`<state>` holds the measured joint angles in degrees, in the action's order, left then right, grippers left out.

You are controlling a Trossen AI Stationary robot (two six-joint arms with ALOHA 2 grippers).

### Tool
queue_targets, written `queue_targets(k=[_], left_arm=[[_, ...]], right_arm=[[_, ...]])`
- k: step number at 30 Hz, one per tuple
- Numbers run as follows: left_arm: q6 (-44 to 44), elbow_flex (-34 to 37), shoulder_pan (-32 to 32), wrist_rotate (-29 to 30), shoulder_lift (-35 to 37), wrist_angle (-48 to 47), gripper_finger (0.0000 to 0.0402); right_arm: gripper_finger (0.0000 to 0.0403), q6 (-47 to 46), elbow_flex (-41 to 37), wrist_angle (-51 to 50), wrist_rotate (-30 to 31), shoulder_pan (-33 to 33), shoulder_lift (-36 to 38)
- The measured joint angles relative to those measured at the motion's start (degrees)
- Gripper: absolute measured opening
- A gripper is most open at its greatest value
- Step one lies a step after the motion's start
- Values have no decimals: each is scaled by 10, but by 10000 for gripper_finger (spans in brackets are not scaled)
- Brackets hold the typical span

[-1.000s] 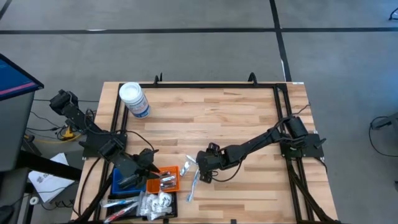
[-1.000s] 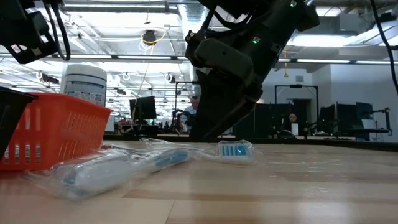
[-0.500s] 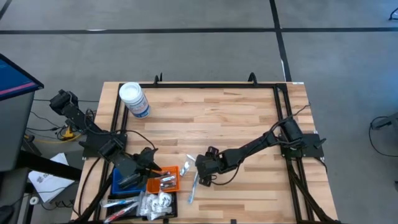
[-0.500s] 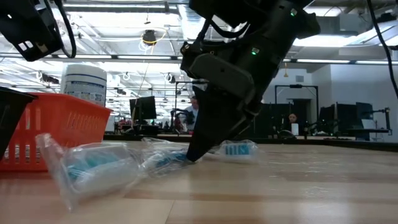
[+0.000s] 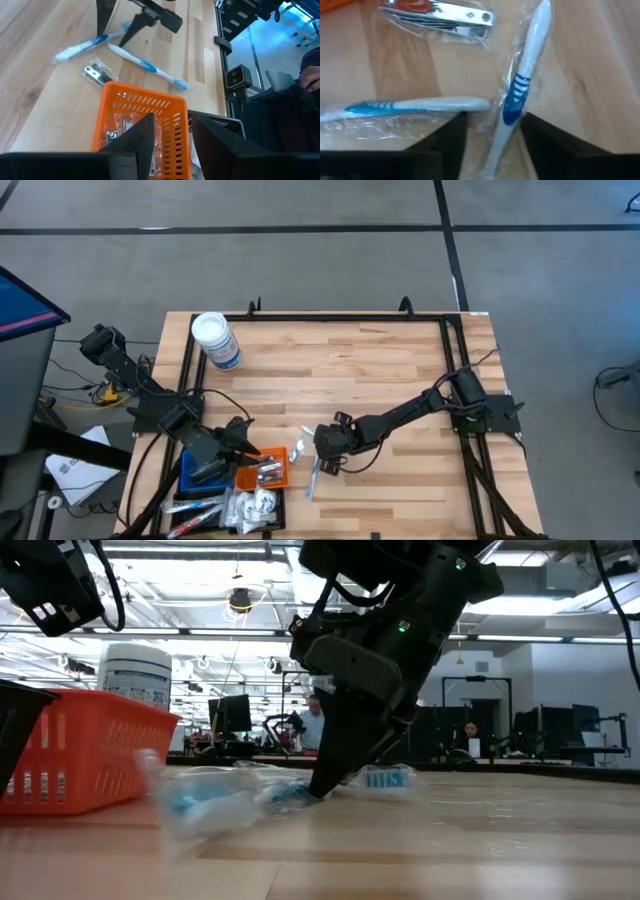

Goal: Pick & Place Travel size toiletries
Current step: Put the top blue toothbrush into the left black basket

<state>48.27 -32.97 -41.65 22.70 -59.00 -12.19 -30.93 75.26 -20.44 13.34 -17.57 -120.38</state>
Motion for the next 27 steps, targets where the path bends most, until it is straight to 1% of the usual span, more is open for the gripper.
queue_targets(k=[6, 7, 8, 10, 13, 15, 19, 21, 25, 27], left_arm=[[-1, 0, 0, 0, 0, 2, 124], [-1, 0, 0, 0, 0, 2, 124], [-1, 0, 0, 0, 0, 2, 124], [-1, 0, 0, 0, 0, 3, 124], [-1, 0, 0, 0, 0, 3, 124], [-1, 0, 0, 0, 0, 3, 124], [-4, 0, 0, 0, 0, 4, 124], [-4, 0, 0, 0, 0, 4, 124], [-5, 0, 0, 0, 0, 6, 124], [-5, 0, 0, 0, 0, 6, 124]], right_arm=[[44, 22, -2, -8, -10, 6, 0], [25, 28, -2, -7, -15, 7, 0], [16, 33, -2, -8, -15, 6, 0], [19, 39, -2, -8, -13, 6, 5], [41, 47, -2, -16, -12, 6, 12], [44, 58, -4, -44, -10, 5, 26], [16, 76, -6, -88, 17, 4, 58], [10, 80, -6, -95, 34, 5, 83], [33, 85, -4, -94, 60, 5, 102], [39, 85, -4, -92, 61, 4, 103]])
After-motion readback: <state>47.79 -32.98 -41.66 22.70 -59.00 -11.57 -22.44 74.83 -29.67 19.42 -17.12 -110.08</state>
